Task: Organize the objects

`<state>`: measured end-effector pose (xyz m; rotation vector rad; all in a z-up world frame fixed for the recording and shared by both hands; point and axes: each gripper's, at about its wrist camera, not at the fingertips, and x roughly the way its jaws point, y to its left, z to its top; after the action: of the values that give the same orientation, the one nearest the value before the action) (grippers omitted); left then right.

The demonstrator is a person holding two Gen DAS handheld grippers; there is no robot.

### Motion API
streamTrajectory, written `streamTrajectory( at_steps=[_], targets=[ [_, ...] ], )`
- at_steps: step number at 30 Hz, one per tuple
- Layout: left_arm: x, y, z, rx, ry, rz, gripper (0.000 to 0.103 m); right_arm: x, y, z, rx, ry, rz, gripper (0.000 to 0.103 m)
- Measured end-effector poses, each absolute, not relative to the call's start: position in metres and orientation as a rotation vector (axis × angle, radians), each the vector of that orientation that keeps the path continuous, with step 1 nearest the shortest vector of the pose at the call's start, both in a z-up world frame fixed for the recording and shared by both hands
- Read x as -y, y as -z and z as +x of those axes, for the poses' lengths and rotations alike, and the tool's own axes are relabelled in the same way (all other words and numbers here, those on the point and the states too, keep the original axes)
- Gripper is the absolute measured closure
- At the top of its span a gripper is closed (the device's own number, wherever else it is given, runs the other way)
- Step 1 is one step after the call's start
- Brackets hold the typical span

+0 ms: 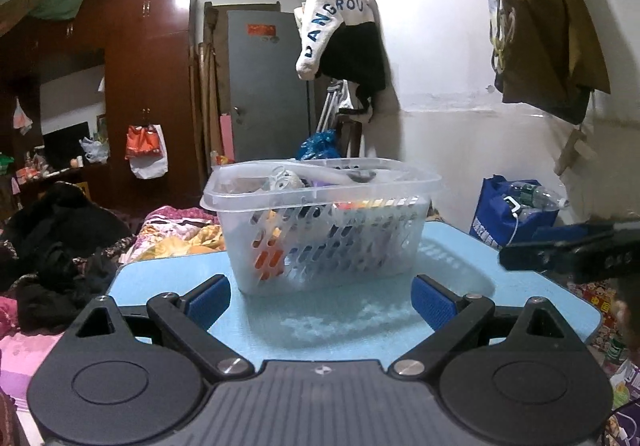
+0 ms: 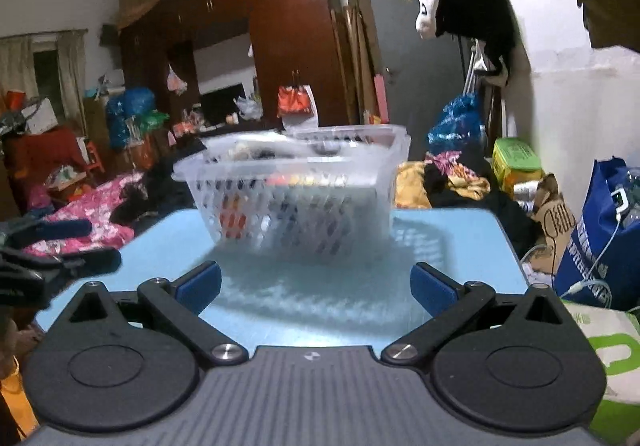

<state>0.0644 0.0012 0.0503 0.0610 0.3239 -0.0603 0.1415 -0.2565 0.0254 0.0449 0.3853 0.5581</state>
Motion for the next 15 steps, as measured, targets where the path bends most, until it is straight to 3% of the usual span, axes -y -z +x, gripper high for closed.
streamTrajectory(
  at_steps=[15],
  targets=[
    [-0.001,-0.050,0.057,-0.304,0.084,0.024,0.005,0.244,-0.030,0.111,-0.294,-0.561,-0.045,0.000]
  ],
)
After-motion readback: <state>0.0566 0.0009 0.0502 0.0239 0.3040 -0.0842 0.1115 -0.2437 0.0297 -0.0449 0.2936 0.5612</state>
